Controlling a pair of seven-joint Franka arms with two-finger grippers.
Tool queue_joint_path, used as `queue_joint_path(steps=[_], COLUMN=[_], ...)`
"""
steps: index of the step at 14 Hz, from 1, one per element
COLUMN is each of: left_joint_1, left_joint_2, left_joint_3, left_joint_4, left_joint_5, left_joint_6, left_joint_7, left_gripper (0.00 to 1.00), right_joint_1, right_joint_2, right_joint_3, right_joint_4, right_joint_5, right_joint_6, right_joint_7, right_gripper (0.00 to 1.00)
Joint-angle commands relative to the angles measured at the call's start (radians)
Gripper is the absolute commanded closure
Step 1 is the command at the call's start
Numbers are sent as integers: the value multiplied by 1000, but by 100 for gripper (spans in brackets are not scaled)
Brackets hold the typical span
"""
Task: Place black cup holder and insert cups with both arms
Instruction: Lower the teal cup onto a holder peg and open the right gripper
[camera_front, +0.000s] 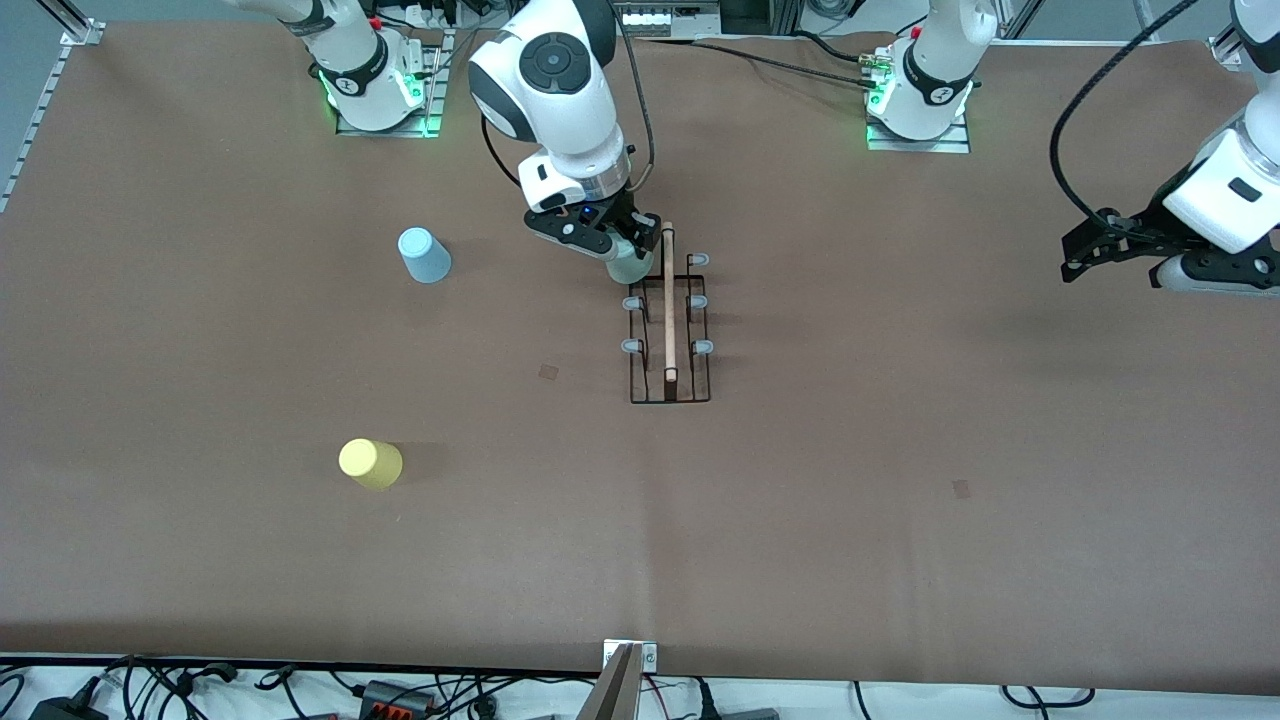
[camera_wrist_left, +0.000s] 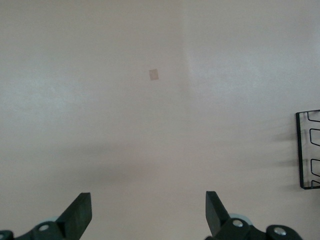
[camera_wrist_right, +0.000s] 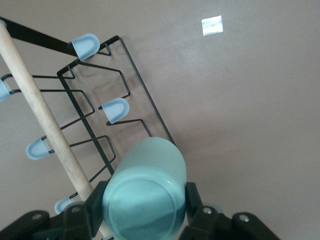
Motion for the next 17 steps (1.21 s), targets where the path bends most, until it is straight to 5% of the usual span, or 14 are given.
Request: queue_joint_path(steps=[1,2,3,8,14,17], left_joint_1=[31,29,29,26,26,24], left_joint_2=[-21,-21,-17,-12,-12,-12], left_joint_3=[-33,-33,-33,-36,-36,-36], left_joint_4=[-23,-21,-12,-2,-2,-1], left_joint_5=[22,22,22,22,22,22], left_joint_6=[-2,-6,-11,-25,-26,-26], left_joint_7=[-11,-14,-16,-19,-17,-17], left_gripper=[0,0,0,0,0,0], right_joint_1=[14,14,14,-9,-309,-467], right_joint_2=[26,35,37,2,-112,-104], right_joint_3=[-2,-2,-2,-3,-3,-6], right_joint_4=[8,9,9,37,17,11], right_joint_5=[-23,-28,-48,-60,-62,-62], right_joint_6=[30,30,30,-5,-238,-231], right_joint_7=[25,25,24,-4,-489,-742], right_gripper=[44,7,0,0,0,0])
